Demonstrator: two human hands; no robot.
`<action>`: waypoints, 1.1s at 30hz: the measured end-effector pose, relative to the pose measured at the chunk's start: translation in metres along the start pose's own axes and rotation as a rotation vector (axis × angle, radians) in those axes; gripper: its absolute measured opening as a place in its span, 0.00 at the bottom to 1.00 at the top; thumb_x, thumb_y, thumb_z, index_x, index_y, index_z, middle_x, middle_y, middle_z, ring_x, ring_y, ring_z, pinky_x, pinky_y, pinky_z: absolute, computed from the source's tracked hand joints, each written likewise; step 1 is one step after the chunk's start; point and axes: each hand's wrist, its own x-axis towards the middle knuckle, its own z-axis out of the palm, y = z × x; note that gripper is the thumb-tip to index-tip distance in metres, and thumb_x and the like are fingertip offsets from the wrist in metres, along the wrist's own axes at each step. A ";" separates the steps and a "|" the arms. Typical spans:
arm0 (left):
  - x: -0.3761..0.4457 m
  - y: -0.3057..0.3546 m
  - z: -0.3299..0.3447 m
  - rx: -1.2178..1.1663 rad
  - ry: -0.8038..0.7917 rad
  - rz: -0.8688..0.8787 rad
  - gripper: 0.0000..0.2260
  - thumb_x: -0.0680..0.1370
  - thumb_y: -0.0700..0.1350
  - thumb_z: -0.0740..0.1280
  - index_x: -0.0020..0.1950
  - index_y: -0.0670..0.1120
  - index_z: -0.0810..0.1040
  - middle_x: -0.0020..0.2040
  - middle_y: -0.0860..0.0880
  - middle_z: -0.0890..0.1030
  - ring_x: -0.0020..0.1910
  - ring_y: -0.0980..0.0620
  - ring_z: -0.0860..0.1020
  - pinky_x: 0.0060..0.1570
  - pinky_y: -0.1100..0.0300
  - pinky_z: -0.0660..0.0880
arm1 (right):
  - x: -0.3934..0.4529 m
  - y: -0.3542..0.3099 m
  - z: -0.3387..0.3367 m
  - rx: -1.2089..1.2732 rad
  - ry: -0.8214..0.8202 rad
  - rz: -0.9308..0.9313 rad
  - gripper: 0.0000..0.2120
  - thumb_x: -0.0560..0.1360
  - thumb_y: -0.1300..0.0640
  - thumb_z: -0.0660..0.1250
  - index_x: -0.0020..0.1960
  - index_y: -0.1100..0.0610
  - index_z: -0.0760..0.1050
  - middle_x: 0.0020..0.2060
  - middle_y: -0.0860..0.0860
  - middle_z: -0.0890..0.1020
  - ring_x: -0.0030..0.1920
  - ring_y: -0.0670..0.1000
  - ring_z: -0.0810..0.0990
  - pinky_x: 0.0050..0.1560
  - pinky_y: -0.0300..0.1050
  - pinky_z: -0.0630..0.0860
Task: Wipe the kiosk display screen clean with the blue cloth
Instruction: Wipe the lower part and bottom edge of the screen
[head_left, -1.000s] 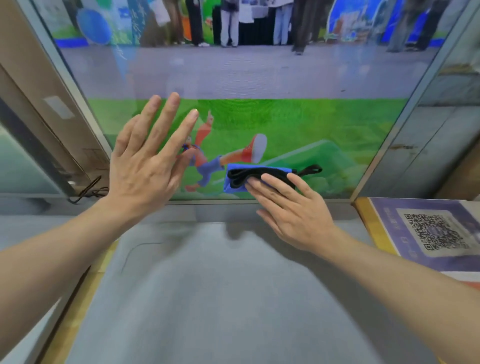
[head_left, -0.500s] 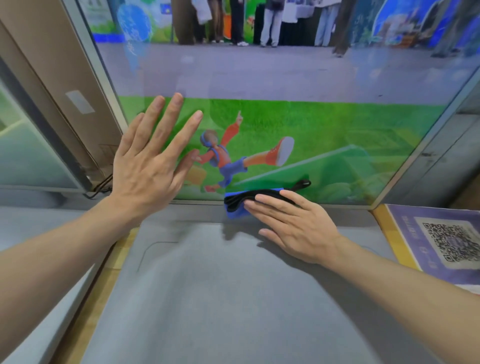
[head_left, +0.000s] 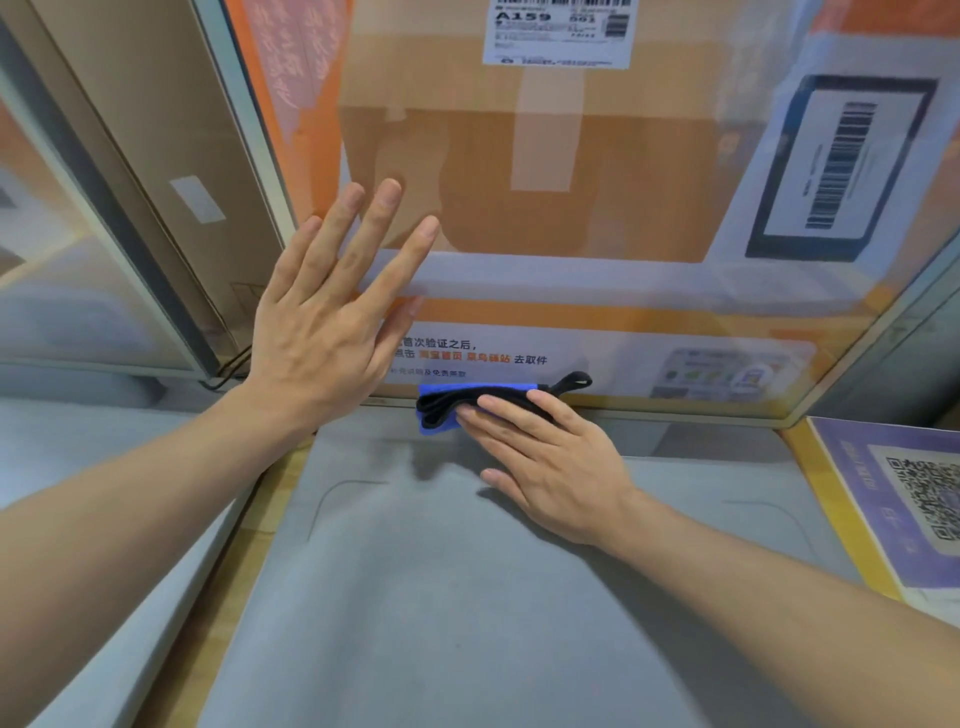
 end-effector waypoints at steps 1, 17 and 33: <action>0.000 0.000 -0.001 -0.009 -0.004 -0.002 0.26 0.83 0.49 0.62 0.80 0.50 0.59 0.79 0.45 0.59 0.78 0.45 0.56 0.75 0.50 0.57 | 0.003 -0.001 0.000 0.008 -0.013 -0.024 0.25 0.84 0.44 0.55 0.78 0.55 0.64 0.77 0.45 0.64 0.78 0.44 0.58 0.79 0.47 0.50; -0.003 -0.025 -0.005 -0.047 -0.015 0.062 0.25 0.83 0.45 0.60 0.80 0.47 0.58 0.80 0.49 0.53 0.79 0.48 0.53 0.77 0.52 0.54 | 0.047 -0.034 0.005 0.015 0.104 0.100 0.26 0.85 0.46 0.56 0.79 0.53 0.60 0.78 0.43 0.60 0.78 0.43 0.54 0.79 0.47 0.46; -0.003 -0.027 -0.006 -0.075 -0.043 0.085 0.25 0.83 0.43 0.59 0.80 0.46 0.58 0.79 0.44 0.57 0.79 0.46 0.54 0.77 0.51 0.52 | 0.083 -0.043 -0.002 0.055 0.106 -0.028 0.25 0.83 0.49 0.59 0.78 0.56 0.63 0.77 0.46 0.65 0.77 0.45 0.59 0.78 0.48 0.53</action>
